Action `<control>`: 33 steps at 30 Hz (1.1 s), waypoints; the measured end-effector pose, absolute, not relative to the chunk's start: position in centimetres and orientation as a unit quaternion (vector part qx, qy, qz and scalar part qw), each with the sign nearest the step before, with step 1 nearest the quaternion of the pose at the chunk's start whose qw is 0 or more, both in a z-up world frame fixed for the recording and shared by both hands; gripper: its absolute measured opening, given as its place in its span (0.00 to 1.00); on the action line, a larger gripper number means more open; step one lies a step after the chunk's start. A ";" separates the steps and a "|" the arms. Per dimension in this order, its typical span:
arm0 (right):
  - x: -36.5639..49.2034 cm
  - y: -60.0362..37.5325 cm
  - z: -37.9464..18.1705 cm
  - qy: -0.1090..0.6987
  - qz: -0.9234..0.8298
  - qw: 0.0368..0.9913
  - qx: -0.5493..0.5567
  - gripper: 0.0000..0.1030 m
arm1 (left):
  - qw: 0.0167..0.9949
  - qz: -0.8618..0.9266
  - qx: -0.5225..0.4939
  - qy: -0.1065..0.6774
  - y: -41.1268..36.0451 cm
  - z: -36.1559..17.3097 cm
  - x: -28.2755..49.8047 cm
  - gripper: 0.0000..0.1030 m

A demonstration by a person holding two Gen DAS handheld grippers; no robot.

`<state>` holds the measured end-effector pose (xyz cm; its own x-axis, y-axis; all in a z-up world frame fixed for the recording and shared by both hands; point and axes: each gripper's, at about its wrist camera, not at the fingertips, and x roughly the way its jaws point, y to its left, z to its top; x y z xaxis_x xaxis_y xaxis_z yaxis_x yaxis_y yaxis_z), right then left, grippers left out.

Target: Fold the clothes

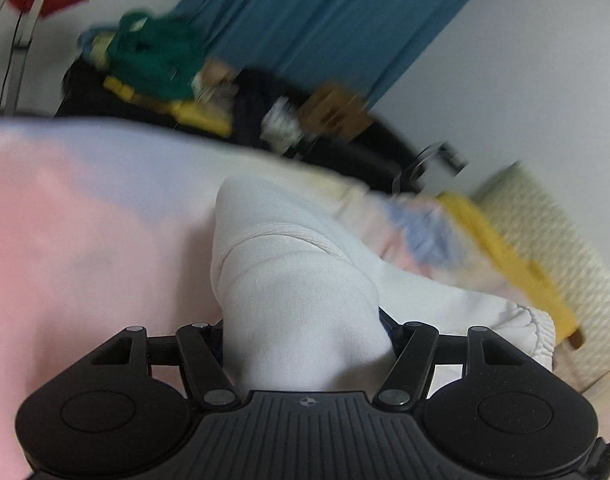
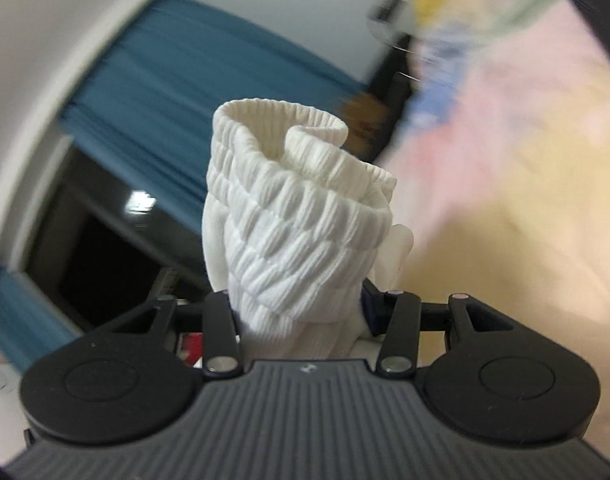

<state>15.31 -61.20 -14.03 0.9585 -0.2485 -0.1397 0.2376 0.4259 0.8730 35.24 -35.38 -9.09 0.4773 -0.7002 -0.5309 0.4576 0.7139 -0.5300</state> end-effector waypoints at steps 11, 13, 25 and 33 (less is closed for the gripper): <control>14.6 -59.6 -20.3 0.097 -0.199 0.819 0.529 0.53 | 0.861 -0.304 -0.081 0.400 -34.6 -15.2 32.3 0.84; 13.9 -59.5 -20.3 0.102 -0.204 0.807 0.544 0.58 | 0.865 -0.300 -0.068 0.396 -34.0 -13.4 30.6 0.85; 4.5 -50.3 -10.1 0.127 -0.250 0.878 0.388 0.68 | 0.889 -0.296 0.008 0.351 -29.6 -2.2 19.1 0.86; -1.0 -43.4 -2.5 0.126 -0.233 0.937 0.229 0.83 | 0.917 -0.311 0.039 0.247 -24.7 4.8 7.1 1.00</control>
<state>-1.04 -43.38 -2.53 0.8599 -0.3786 -0.3423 0.4939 0.7864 0.3709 7.11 -24.67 4.79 0.6847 -0.5508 -0.4773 0.5891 0.8038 -0.0826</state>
